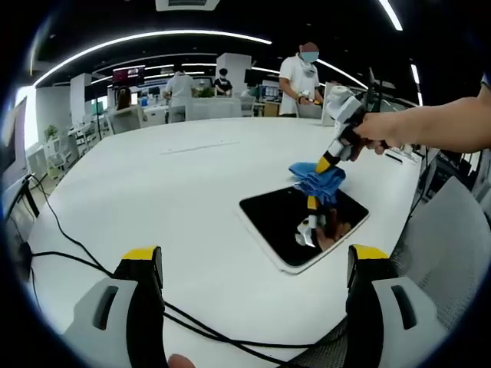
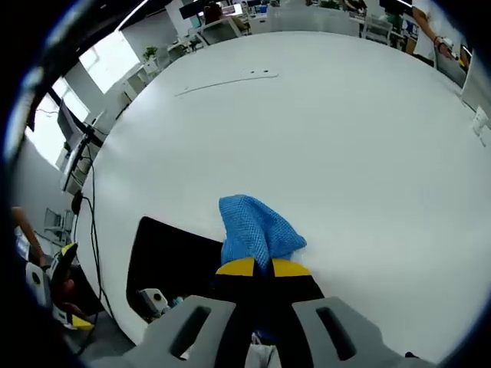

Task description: Wipe the mirror surface with the cleaning cloth until all visible marks leave the cleaned area.

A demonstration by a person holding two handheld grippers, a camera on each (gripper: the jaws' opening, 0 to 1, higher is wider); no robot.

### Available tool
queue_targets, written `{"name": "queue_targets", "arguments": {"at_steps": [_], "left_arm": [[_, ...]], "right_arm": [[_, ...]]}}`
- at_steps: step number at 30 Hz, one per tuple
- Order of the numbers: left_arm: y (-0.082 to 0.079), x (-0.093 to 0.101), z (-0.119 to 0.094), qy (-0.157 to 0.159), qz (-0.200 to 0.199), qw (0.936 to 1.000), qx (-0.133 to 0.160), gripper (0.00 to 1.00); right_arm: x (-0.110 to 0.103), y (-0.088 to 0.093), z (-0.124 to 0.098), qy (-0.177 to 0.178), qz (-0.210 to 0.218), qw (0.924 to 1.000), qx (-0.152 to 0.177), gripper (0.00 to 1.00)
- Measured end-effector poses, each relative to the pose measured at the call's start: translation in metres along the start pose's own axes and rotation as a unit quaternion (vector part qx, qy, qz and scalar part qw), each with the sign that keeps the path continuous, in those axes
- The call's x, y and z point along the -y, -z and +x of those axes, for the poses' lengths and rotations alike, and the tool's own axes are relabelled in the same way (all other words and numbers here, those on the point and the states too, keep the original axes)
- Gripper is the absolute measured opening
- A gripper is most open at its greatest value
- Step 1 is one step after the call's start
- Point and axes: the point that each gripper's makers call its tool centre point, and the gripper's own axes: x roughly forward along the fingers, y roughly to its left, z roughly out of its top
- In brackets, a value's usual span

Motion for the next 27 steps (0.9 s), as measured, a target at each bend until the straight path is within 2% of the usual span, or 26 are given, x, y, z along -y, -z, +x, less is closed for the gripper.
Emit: {"name": "queue_targets", "arguments": {"at_steps": [3,5,7,10,13,15,20,23,27], "left_arm": [[-0.001,0.000,0.000,0.002,-0.008,1.0000,0.004,0.99],[-0.002,0.001,0.000,0.005,-0.004,1.0000,0.006,0.99],[-0.007,-0.001,-0.002,0.000,-0.001,0.9998,0.021,0.99],[-0.010,-0.006,-0.005,-0.012,-0.012,0.9994,0.030,0.99],[-0.011,-0.006,-0.004,-0.013,-0.007,0.9994,0.031,0.99],[-0.011,-0.005,-0.004,-0.012,-0.006,0.9994,0.031,0.99],[-0.009,-0.006,-0.003,-0.013,-0.006,0.9996,0.025,0.99],[-0.009,-0.006,-0.003,-0.012,-0.004,0.9996,0.025,0.99],[-0.008,-0.007,-0.004,-0.017,-0.002,0.9996,0.022,0.99]], "right_arm": [[-0.005,-0.006,-0.019,-0.022,0.002,0.9997,0.010,0.00],[-0.005,-0.005,-0.031,-0.020,0.002,0.9997,0.011,0.00],[-0.001,-0.004,-0.041,-0.017,-0.002,0.9998,0.014,0.00],[0.009,-0.001,-0.057,-0.015,0.003,0.9998,0.012,0.01],[0.023,-0.002,-0.068,-0.007,0.016,0.9996,0.022,0.01],[0.030,0.003,-0.073,-0.008,0.028,0.9995,0.016,0.01],[0.050,0.017,-0.074,0.011,0.033,0.9994,0.009,0.01],[0.059,0.032,-0.064,0.009,0.051,0.9987,-0.003,0.01],[0.069,0.052,-0.051,0.002,0.038,0.9992,-0.014,0.01]]}}
